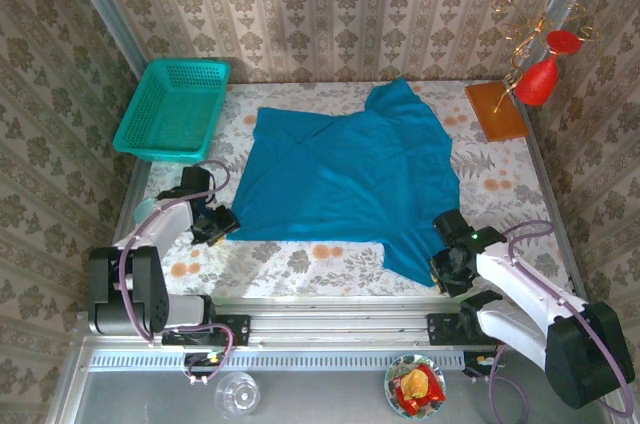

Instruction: Fold the inside-out t-shirt

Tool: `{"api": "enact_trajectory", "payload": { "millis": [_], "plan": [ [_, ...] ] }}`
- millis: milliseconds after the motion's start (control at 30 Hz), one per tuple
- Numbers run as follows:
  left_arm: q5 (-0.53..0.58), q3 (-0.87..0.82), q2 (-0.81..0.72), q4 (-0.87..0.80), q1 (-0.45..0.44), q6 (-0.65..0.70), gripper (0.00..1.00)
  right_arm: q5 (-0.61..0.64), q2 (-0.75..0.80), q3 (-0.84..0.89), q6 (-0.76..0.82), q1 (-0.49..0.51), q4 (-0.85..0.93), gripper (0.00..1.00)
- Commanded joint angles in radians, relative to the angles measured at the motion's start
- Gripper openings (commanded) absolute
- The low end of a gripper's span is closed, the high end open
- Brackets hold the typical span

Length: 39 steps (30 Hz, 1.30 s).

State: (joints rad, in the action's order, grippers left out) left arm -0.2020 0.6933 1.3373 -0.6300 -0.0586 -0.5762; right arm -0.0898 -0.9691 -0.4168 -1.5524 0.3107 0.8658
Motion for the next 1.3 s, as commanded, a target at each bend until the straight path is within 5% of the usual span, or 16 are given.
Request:
{"api": "enact_trajectory", "payload": {
  "millis": [0, 233, 433, 533, 967, 1100, 1267],
  "plan": [
    [0.006, -0.015, 0.020, -0.019, -0.014, 0.001, 0.40, 0.030, 0.008, 0.026, -0.026, 0.005, -0.051, 0.15],
    [0.078, -0.033, 0.061, -0.018, -0.030, -0.001, 0.37, 0.039, 0.029, 0.008, -0.021, 0.004, -0.027, 0.12],
    [0.075, -0.016, 0.092, 0.003, -0.030, -0.001, 0.07, 0.064, 0.082, -0.031, 0.002, 0.004, 0.039, 0.00],
    [0.092, -0.020, 0.015, -0.030, -0.029, -0.018, 0.00, 0.105, 0.153, -0.091, 0.048, 0.006, 0.138, 0.00],
    [0.119, 0.060, -0.406, -0.330, -0.065, -0.114, 0.00, 0.206, 0.481, -0.327, 0.113, 0.004, 0.568, 0.00],
    [0.137, 0.144, -0.427, -0.344, -0.093, -0.085, 0.00, 0.254, 0.412, -0.408, 0.246, 0.004, 0.481, 0.00],
    [0.109, 0.213, -0.278, -0.219, -0.095, -0.013, 0.00, 0.276, 0.196, -0.458, 0.487, -0.005, 0.231, 0.00]
  ]
}}
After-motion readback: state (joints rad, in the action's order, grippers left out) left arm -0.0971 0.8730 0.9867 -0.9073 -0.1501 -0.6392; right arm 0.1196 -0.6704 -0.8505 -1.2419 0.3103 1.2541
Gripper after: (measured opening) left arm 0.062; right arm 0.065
